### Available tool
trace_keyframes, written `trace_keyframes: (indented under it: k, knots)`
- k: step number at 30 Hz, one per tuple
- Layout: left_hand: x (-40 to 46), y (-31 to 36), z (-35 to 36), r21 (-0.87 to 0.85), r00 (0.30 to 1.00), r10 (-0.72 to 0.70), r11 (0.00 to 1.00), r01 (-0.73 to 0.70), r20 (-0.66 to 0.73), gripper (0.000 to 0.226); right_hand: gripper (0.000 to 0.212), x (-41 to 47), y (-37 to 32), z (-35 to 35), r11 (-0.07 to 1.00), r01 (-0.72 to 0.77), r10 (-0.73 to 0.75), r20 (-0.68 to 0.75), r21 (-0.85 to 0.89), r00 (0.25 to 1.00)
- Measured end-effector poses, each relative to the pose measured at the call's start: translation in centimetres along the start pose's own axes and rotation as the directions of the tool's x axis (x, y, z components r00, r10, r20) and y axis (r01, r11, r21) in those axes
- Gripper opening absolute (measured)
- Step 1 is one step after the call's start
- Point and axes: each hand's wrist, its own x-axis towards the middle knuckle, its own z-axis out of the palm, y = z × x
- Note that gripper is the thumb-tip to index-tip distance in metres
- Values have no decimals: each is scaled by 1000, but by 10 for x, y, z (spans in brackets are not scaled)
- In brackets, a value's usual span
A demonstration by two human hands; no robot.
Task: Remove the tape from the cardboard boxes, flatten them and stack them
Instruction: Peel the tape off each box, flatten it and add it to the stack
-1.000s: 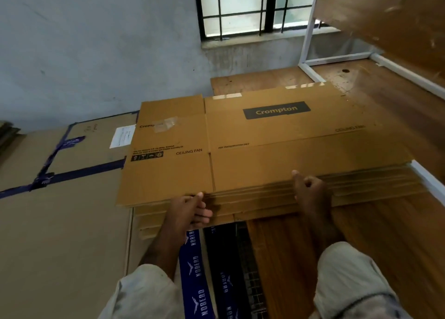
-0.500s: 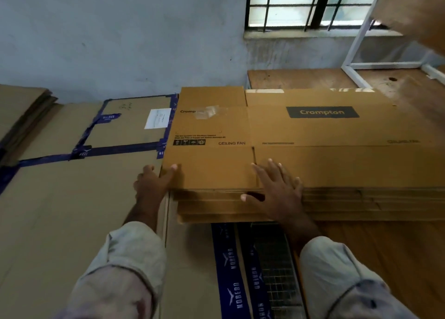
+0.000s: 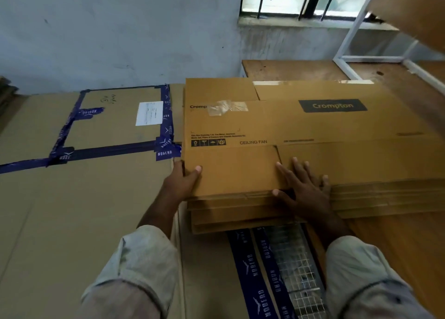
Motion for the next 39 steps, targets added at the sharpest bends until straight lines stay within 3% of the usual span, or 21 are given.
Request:
trace_keyframes:
  k: [4,8,12,14,17,20,24,27,29,32,39]
  knots:
    - [11,-3,-7,-207,997,-68,976,71,25,68,88,-4,-12,-6,998,-53,52,29,27,998]
    - [22,-3,-8,-323,979,-124,931,171,162,91,85,-22,-31,-4,972,-146,155,-34,186,987]
    - [26,-8,-2,-309,959,-149,925,222,243,111,74,-60,-48,12,871,-195,276,-121,450,954]
    - [22,-7,0,-286,961,-154,933,218,231,104,69,-82,-56,19,797,-202,337,-142,570,931]
    - [8,-6,7,-329,970,-158,920,211,183,83,66,-109,-67,23,591,-260,479,-73,763,875]
    - [-23,-9,16,-371,971,-196,899,234,138,87,69,-131,-80,27,367,-325,593,50,871,804]
    - [-74,-28,25,-429,973,-186,875,226,134,79,89,-165,-100,32,-57,-372,596,330,927,732]
    - [-121,-49,36,-479,973,-196,847,231,122,76,92,-200,-98,35,-171,-347,610,376,922,697]
    - [-160,-61,46,-526,974,-199,820,226,109,79,88,-230,-90,38,-178,-326,589,366,928,720]
    - [-225,-80,63,-573,981,-173,797,192,87,70,75,-282,-79,44,-73,-311,575,295,948,763]
    - [-406,-136,130,-580,947,-239,748,322,217,62,101,-413,-49,63,211,-374,606,180,903,775]
